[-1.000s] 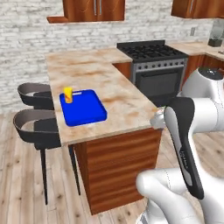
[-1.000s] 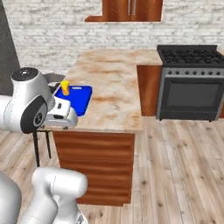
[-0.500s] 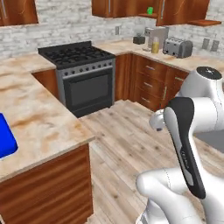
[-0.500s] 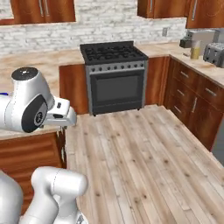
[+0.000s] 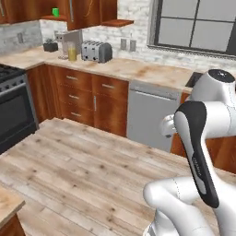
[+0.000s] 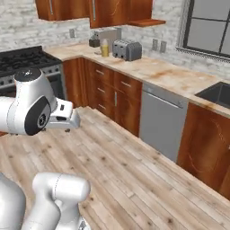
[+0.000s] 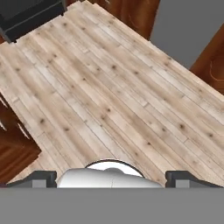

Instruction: There is a tray on the dining counter. Grab the cup, mug, and pitcher and place them on the tray. The pitcher may be placed next to the tray if it cannot fit the tray.

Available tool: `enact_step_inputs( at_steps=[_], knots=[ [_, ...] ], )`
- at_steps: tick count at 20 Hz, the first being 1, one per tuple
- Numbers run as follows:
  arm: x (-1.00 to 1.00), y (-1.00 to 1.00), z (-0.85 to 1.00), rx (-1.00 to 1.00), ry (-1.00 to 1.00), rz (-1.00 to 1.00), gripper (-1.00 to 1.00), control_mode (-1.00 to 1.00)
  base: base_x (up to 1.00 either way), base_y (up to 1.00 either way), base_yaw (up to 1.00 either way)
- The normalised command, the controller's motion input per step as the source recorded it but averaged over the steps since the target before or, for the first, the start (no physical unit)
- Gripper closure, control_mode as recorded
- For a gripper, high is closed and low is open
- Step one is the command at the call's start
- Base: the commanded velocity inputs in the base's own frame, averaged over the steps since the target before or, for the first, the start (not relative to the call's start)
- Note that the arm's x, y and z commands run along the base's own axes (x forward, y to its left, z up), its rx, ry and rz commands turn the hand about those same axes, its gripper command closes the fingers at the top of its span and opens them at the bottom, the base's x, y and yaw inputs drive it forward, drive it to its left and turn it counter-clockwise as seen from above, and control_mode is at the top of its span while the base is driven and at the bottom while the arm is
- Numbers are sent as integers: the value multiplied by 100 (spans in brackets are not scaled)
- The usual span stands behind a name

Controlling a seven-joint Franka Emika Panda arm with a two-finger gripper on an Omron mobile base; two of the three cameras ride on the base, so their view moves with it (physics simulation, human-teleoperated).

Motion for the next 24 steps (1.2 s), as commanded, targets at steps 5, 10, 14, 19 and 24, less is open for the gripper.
enact_step_inputs(
  at_steps=[5,10,14,19,24],
  knots=[
    [0,0,0,0,0,0,-100,100,54,0,-68],
    [0,0,0,0,0,0,-100,100,63,0,-66],
    [0,0,0,0,0,0,-100,100,88,22,-52],
    [0,0,0,0,0,0,-100,100,100,34,-22],
    [0,0,0,0,0,0,-100,100,100,45,-7]
  ],
)
